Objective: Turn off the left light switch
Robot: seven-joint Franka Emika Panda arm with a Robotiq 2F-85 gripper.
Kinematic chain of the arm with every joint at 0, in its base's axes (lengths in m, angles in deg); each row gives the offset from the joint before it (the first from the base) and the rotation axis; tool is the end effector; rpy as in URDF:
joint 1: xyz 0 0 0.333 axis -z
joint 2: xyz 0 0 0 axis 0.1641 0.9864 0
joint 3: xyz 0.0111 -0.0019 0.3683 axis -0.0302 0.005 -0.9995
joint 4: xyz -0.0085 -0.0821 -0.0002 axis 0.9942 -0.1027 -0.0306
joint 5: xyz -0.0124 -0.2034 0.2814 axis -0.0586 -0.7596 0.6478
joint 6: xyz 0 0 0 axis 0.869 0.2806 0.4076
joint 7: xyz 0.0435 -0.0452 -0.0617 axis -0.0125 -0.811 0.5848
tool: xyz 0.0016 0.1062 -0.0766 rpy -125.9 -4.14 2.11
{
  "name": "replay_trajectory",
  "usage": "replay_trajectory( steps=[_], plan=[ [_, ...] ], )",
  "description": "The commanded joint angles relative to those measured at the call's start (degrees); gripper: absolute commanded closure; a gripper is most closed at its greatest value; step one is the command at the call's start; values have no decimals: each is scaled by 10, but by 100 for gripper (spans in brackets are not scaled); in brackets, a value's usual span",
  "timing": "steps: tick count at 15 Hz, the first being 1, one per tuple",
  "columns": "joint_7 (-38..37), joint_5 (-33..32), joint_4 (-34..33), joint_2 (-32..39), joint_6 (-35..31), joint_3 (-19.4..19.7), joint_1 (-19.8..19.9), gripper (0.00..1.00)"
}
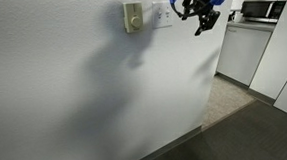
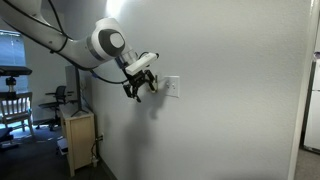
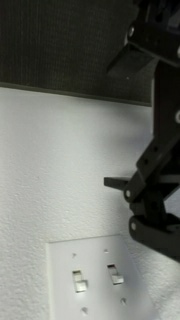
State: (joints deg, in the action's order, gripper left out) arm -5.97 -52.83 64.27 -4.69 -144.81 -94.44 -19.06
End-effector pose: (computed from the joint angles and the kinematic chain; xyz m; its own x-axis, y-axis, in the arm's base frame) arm 0.5243 0.1620 0.5901 0.0512 0.9983 -0.0282 0.8462 -0.0284 0.5321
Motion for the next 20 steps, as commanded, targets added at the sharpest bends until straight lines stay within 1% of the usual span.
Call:
replay_trajectory(
  steps=[1,4,8,12,16,20],
  plan=[
    [15,-45,-56,45,-4,-18,-10,0],
    [46,-66,-101,75,-4,-24,-13,0],
    [81,-91,-161,111,1,-16,-6,0],
    [113,-88,-215,151,-1,-7,-1,0],
    [137,-81,-263,191,3,-6,-2,0],
    [133,-79,-304,228,7,0,-2,0]
  ],
)
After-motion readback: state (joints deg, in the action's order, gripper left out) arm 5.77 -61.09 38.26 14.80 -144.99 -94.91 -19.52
